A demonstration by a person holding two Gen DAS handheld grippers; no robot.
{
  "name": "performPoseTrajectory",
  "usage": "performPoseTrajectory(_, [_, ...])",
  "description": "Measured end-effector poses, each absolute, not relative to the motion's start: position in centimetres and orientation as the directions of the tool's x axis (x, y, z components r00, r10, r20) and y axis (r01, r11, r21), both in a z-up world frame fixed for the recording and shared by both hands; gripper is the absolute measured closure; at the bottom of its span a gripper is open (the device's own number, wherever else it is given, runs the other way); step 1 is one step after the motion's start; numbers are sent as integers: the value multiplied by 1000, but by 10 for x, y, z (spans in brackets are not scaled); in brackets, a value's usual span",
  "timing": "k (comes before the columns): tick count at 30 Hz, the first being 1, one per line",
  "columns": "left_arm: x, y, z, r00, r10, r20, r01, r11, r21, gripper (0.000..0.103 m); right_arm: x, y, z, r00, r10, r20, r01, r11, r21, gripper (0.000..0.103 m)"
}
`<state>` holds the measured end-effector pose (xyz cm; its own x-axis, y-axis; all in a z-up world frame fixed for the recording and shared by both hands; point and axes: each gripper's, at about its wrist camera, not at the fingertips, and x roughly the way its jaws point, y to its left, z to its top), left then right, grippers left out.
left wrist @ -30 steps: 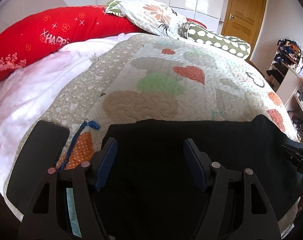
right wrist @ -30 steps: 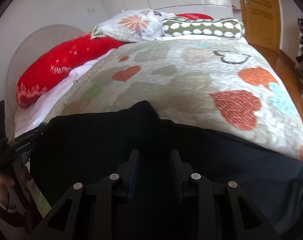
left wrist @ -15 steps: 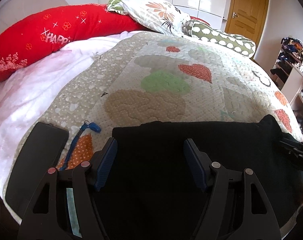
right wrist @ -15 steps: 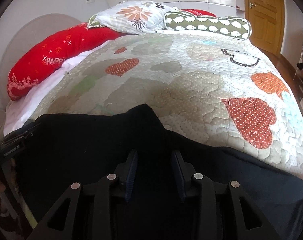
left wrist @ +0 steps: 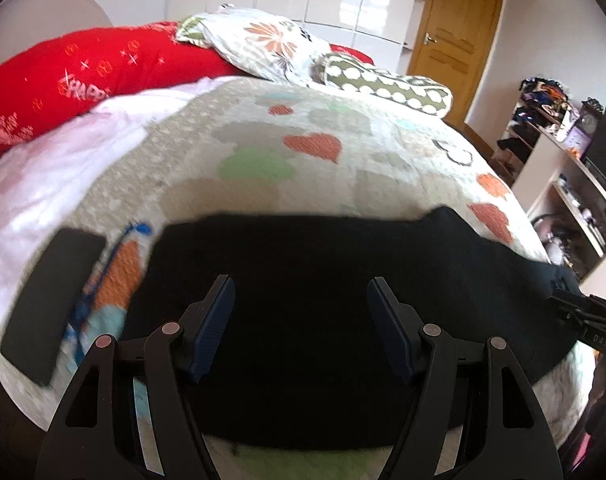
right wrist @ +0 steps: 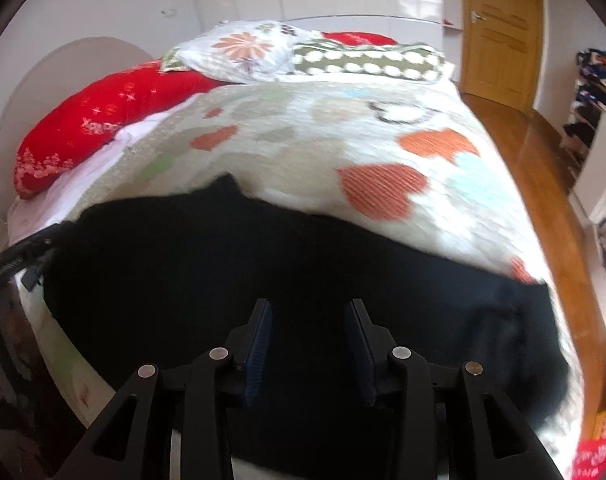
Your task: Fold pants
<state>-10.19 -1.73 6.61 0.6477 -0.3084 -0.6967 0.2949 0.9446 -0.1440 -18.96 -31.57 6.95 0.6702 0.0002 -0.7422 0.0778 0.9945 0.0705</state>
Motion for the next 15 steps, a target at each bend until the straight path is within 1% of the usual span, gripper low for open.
performPoseTrajectory(5, [-108, -21, 38, 592, -302, -747, 276, 947, -165, 34, -217, -353, 50, 641, -34, -767, 165, 982, 94, 63])
performPoseTrajectory(7, [-110, -24, 32, 591, -288, -753, 280, 949, -143, 34, -223, -359, 47, 642, -46, -766, 167, 983, 81, 63])
performPoseTrajectory(9, [-112, -29, 35, 594, -269, -758, 286, 951, -114, 34, -229, -367, 46, 643, -41, -764, 169, 982, 90, 64])
performPoseTrajectory(12, [-114, -37, 48, 587, -321, -743, 322, 935, -150, 34, -242, -382, 55, 662, -45, -748, 209, 970, 126, 64])
performPoseTrajectory(15, [-116, -55, 64, 602, -354, -716, 370, 918, -143, 34, -259, -398, 64, 687, -11, -727, 232, 951, 204, 63])
